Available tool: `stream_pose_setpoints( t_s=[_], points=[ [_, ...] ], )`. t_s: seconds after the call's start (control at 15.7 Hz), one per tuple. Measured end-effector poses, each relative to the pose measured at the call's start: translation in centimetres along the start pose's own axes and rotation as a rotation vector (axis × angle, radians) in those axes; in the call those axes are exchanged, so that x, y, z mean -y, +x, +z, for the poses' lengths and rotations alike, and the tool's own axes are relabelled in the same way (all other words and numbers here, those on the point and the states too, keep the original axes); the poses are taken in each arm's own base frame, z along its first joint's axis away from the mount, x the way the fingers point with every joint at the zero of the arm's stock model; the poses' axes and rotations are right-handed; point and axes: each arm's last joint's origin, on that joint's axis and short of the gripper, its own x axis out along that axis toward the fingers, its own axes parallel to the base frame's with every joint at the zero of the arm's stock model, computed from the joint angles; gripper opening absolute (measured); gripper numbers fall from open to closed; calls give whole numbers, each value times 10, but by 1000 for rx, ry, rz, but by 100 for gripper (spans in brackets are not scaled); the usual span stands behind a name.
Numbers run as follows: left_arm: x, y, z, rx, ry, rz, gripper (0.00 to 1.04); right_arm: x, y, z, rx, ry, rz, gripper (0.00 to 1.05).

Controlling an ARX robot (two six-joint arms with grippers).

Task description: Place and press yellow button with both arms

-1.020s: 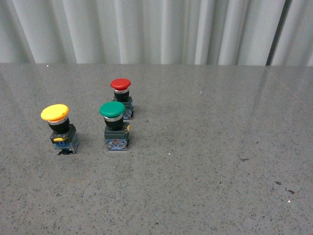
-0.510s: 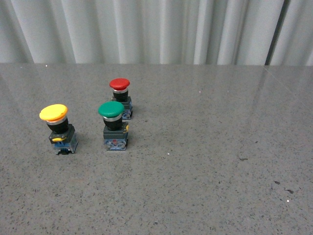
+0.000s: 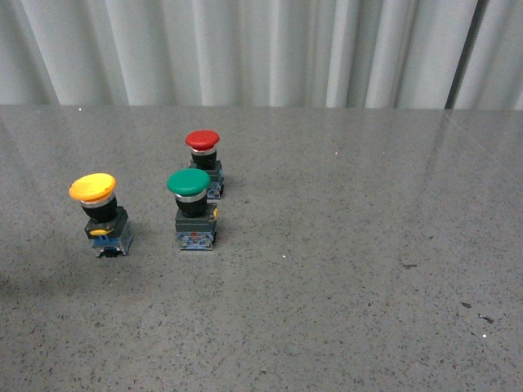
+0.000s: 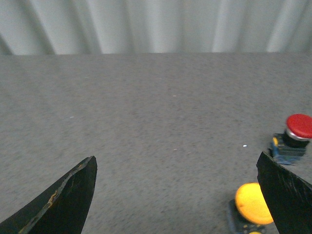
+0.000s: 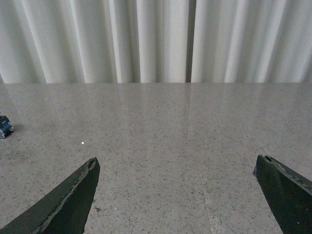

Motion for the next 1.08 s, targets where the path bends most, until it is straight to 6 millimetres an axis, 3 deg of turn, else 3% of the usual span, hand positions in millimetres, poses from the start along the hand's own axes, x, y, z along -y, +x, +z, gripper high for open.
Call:
stream_pose_setpoints(
  t_s=[0.25,0.45,0.83,1.02,1.08],
  points=[
    [33,56,15,-108,19,-167,98,0,0,0,0,0,0,98],
    [49,80,-2,-194,38,-185,98,0,0,0,0,0,0,98],
    [60,81,-39,-285,67,-215,98,0,0,0,0,0,0,98],
    [62,79,-48,-298,80,-210,98,0,0,0,0,0,0,98],
    [63,78,-51,-308,87,-213,84,0,0,0,0,0,0,98]
  ],
)
